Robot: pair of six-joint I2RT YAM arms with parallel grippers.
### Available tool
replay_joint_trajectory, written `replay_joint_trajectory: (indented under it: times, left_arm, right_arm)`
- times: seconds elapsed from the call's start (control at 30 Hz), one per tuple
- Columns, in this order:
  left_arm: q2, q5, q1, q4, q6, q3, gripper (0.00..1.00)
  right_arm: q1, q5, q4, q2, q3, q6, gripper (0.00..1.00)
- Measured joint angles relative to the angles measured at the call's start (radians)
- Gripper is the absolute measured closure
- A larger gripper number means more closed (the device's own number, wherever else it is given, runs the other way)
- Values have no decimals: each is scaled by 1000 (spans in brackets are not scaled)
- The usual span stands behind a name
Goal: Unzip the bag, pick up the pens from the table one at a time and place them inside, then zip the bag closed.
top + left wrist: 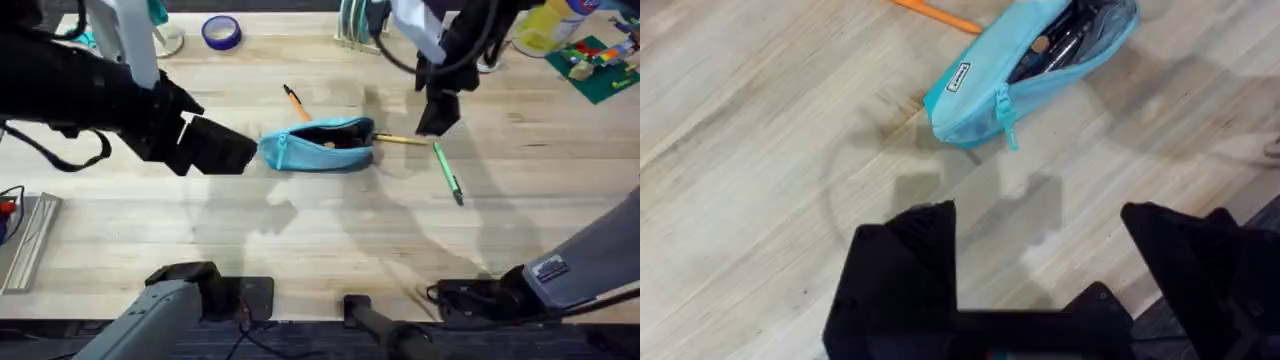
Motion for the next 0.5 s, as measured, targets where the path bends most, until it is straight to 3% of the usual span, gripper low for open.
replay_joint_trajectory:
  times: [0.3,0.5]
  left_arm:
    - [0,0,0,0,0,0,6]
    - [0,0,0,0,0,0,5]
  right_arm:
    - [0,-4,203,0,-212,7,7]
    - [8,-4,300,0,-280,8,6]
